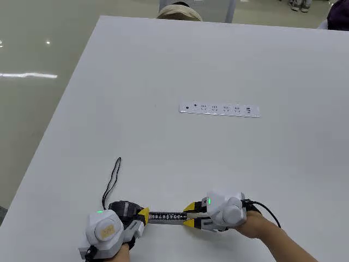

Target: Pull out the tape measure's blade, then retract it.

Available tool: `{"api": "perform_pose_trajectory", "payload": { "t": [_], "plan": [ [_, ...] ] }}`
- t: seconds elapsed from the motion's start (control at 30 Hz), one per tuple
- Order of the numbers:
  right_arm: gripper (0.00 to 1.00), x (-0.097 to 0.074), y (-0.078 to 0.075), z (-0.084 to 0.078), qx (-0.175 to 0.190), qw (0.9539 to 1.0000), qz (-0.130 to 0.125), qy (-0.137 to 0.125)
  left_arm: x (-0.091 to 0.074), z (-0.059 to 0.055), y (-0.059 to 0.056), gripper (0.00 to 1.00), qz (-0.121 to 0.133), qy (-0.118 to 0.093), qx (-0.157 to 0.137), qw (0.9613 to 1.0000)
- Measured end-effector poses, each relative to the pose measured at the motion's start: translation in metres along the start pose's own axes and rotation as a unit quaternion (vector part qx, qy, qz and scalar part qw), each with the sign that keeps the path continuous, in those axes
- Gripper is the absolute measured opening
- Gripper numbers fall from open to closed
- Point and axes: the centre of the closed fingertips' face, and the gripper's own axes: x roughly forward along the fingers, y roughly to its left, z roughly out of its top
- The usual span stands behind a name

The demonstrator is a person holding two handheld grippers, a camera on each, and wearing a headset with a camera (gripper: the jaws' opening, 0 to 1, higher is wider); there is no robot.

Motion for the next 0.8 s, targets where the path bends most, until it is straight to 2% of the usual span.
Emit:
{"api": "perform_pose_trajectory", "payload": {
  "t": [0.8],
  "plan": [
    [0.13,0.0094,0.0001,0.0067,0.002,1.0,0.003,-0.003,-0.0007,0.0006,0.0018,0.65,-0.004,-0.001,-0.008,1.0]
  ]
}}
